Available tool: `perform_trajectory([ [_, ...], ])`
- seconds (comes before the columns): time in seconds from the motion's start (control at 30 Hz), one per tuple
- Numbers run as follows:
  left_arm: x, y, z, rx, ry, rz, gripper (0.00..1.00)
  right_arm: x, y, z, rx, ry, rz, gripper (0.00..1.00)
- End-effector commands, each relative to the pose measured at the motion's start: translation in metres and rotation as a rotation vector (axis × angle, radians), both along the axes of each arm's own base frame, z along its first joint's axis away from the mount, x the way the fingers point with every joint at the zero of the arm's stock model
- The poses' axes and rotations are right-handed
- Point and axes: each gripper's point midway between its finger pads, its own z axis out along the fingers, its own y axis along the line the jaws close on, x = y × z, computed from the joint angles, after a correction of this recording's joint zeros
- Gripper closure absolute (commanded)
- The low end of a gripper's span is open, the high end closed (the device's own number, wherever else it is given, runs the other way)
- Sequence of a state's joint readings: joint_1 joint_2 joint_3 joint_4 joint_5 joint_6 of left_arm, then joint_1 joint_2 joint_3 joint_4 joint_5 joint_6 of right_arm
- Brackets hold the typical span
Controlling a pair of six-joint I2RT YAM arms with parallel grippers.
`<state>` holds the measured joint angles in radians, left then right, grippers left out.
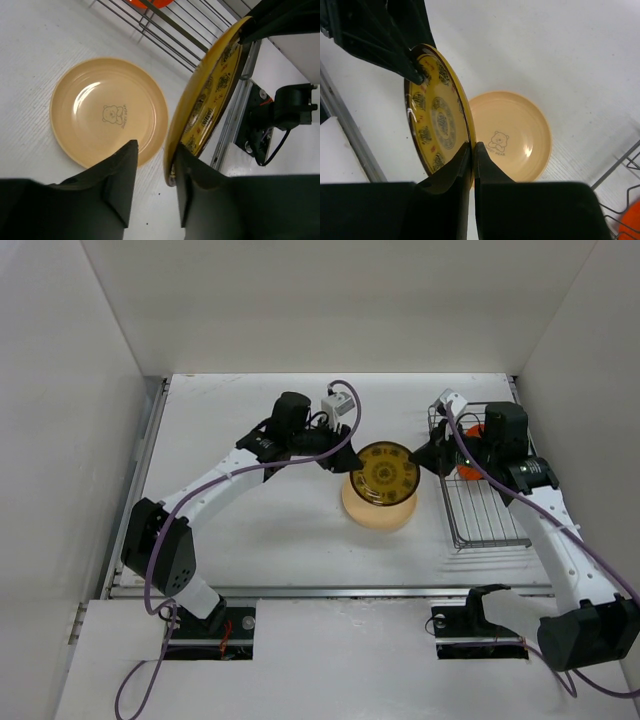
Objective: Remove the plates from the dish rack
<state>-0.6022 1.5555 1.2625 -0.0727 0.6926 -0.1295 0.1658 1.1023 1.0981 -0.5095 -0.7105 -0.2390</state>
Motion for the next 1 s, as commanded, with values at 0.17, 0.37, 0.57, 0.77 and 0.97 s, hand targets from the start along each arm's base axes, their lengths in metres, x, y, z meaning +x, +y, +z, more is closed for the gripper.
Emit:
perform_trajectory([
  [0.17, -0.008, -0.006, 0.018, -0.048, -0.042, -0.076, 1.0, -0.008, 0.018, 0.029, 0.058, -0.071, 0.122, 1.0],
  [0.37, -0.009, -0.009, 0.023, -0.069, -0.04, -0.084, 1.0, -0.003, 0.014, 0.023, 0.042, -0.055, 0.095, 0.21],
  [0.57, 0.054, 0.032, 0.013, -0.002, -0.025, 0.257, 1.0, 0.025, -0.008, 0.025, 0.023, -0.108, -0.127, 0.01],
  [0.77, 0.119, 0.107, -0.017, -0.012, 0.155, 0.619, 1.0, 0.045, -0.039, 0.038, 0.004, -0.211, -0.351, 0.01],
  [0.97, 0.138, 0.138, -0.065, 0.062, 0.313, 0.774, 1.0, 0.045, -0.044, 0.044, 0.01, -0.235, -0.385, 0.01],
])
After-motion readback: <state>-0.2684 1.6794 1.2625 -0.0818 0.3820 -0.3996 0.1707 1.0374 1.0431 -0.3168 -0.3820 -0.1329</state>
